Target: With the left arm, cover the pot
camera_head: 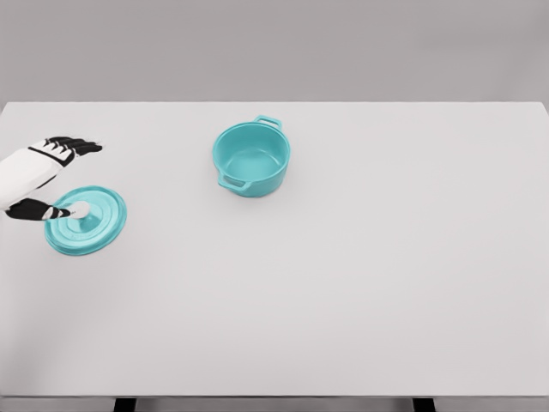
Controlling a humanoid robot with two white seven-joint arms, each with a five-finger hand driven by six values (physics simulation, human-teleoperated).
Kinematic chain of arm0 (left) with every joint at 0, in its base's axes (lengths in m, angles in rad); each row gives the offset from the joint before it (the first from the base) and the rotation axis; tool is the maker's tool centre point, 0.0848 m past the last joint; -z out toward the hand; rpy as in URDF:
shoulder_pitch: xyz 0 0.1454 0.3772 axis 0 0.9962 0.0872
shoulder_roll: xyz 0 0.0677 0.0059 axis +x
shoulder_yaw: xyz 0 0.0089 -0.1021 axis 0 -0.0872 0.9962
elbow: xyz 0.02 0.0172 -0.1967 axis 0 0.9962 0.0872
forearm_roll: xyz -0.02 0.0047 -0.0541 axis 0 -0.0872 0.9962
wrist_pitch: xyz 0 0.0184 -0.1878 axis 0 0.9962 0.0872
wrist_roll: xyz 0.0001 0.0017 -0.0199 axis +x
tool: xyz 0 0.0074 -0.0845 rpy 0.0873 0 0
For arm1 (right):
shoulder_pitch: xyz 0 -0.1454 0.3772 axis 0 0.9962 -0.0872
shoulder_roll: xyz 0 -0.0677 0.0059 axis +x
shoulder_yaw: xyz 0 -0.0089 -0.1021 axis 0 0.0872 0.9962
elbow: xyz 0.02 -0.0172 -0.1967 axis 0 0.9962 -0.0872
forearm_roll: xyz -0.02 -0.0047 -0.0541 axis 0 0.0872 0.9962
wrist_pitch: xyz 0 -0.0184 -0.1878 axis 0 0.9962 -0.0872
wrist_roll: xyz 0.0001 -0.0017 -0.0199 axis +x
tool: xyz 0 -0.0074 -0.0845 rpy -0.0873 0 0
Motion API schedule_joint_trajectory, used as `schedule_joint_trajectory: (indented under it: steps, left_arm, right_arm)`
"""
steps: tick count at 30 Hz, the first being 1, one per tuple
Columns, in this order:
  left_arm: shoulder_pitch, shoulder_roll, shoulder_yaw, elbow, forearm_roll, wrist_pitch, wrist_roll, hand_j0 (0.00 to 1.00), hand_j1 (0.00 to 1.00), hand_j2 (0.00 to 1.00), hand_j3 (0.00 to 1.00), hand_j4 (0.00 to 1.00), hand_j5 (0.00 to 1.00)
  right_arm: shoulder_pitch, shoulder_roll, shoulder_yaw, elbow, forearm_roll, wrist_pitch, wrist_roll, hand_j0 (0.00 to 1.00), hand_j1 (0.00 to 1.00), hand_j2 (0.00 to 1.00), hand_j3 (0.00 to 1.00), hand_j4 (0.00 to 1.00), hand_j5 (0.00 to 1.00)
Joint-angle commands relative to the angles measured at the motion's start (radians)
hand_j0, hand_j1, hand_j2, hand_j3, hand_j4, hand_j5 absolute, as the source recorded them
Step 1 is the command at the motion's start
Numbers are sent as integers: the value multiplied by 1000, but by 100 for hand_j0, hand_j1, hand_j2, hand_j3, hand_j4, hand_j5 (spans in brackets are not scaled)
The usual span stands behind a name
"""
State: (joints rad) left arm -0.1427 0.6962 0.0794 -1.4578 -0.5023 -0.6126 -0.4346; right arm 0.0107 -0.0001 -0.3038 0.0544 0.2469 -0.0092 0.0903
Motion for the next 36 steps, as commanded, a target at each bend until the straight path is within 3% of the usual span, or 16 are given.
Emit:
schedule_joint_trajectory:
  steps: [1, 3, 10, 14, 16, 29, 31, 36]
  left_arm:
    - [0, 71, 33, -18, 14, 2, -139, 100, 100, 100, 100, 100, 100]
    - [-8, 75, 33, -42, 10, 2, -176, 100, 100, 100, 100, 100, 100]
    - [-32, 75, 30, -49, 5, 2, -176, 100, 100, 100, 100, 100, 100]
    - [-32, 66, 17, -49, -4, 2, -176, 94, 94, 94, 94, 94, 94]
    - [-29, 74, -3, -45, -2, 2, -176, 86, 86, 86, 86, 86, 86]
    - [-23, 63, -24, 1, -10, 2, -176, 85, 85, 85, 85, 85, 85]
    - [-20, 63, -26, 2, -9, 2, -176, 79, 79, 79, 79, 79, 79]
    - [-23, 62, -52, 11, -7, 2, -176, 79, 79, 79, 79, 79, 79]
  right_arm:
    - [2, 0, 0, 1, 0, 0, 0, 100, 100, 100, 100, 100, 100]
    - [0, 0, 0, 1, 0, 0, 0, 100, 100, 100, 100, 100, 100]
    - [2, 0, 0, 1, 0, 0, 0, 100, 100, 100, 100, 100, 100]
    - [2, 0, 0, 1, 0, 0, 0, 100, 100, 100, 100, 100, 100]
    - [0, 0, 0, -1, 0, 0, 0, 100, 100, 100, 100, 100, 100]
    - [2, 0, 0, -1, 0, 0, 0, 100, 100, 100, 100, 100, 100]
    - [2, 0, 0, 1, 0, 0, 0, 100, 100, 100, 100, 100, 100]
    - [0, 0, 0, -1, 0, 0, 0, 100, 100, 100, 100, 100, 100]
